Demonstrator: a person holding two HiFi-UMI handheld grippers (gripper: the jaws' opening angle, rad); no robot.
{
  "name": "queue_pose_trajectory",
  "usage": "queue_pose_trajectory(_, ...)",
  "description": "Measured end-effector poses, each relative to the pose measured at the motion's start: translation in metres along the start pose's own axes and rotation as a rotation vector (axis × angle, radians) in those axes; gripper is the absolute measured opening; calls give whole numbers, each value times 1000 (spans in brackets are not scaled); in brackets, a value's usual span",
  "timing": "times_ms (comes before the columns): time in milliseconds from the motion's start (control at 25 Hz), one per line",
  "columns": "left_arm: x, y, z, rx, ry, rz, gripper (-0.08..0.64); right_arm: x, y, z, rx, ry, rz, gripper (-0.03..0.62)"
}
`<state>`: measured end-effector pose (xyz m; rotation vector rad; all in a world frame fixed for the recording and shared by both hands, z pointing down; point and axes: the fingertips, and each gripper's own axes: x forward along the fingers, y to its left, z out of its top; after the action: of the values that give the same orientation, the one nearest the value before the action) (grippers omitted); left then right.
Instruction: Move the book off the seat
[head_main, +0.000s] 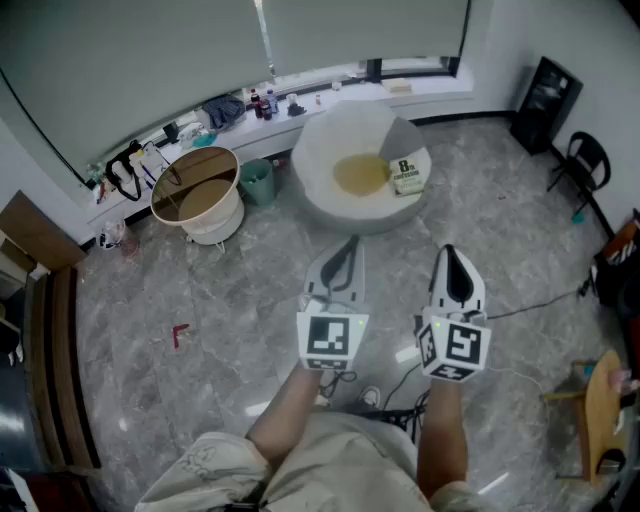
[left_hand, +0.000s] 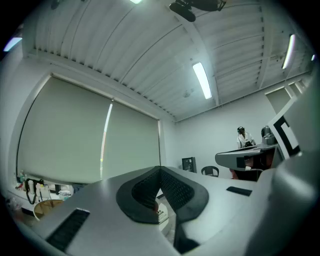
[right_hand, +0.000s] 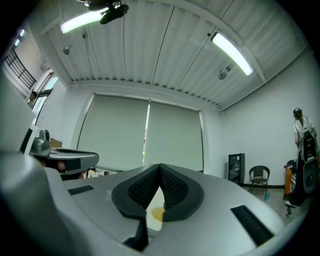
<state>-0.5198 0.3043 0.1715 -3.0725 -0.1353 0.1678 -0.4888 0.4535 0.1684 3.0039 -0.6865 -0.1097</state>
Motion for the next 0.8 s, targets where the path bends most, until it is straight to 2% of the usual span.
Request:
queue_pose_trajectory(160,15,-5,0,-3,-8,9,2,10,-13,-4,2,-2,10,3)
queue_pose_trajectory(480,56,-42,-8,3,4,13,2,27,-57,-18,1,6,24,3)
queue_pose_trajectory(800,97,-70,-35,-6,46,31,2,47,-105,-45,42,29,35,3)
